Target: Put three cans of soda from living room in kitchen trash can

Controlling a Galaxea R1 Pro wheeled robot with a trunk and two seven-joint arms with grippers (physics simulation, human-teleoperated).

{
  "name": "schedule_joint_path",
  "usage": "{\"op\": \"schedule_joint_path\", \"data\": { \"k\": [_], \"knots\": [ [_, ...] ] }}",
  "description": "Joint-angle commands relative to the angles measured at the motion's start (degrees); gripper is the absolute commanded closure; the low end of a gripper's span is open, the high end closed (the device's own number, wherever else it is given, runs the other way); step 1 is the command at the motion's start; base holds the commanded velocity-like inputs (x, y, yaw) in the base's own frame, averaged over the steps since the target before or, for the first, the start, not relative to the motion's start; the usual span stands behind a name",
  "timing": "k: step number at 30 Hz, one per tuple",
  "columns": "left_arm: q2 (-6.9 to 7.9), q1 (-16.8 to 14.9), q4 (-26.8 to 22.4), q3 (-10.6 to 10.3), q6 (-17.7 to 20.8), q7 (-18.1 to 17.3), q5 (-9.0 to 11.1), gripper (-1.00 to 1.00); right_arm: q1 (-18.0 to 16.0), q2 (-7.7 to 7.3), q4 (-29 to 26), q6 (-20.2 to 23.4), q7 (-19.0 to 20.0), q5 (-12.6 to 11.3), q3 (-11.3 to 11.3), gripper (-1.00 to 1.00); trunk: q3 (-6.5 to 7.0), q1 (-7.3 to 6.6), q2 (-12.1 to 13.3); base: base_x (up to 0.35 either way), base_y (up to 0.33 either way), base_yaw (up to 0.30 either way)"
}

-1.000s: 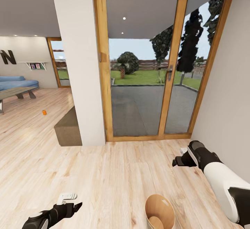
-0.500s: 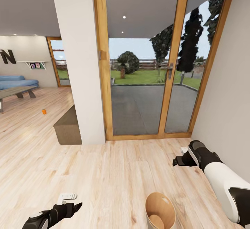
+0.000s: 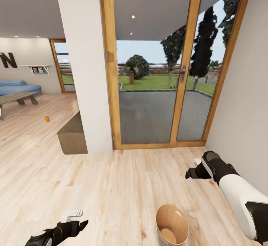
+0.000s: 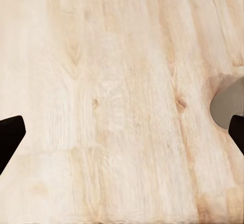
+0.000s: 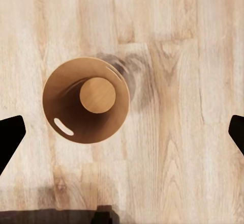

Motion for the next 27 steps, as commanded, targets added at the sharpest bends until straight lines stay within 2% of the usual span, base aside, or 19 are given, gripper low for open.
{"op": "schedule_joint_path", "data": {
  "k": [1,9,27],
  "knots": [
    [0.08,0.0,1.3,0.0,-0.2,0.0,0.1,-1.0,0.0,-0.01,0.0,0.0,0.0,0.0,0.0,-1.0,-0.18,0.23,-0.4,0.0,0.0,0.0],
    [0.22,-0.1,3.7,-0.1,-1.1,0.0,0.1,-1.0,0.0,0.09,0.1,0.0,0.0,0.0,0.1,-1.0,-1.62,1.98,-3.6,0.0,0.0,0.0],
    [0.31,-0.3,4.4,-0.5,-1.7,0.0,0.1,-1.0,0.0,0.23,0.7,0.0,-0.1,0.1,0.2,-1.0,-4.85,5.94,-10.8,0.0,0.0,0.0]
  ]
}}
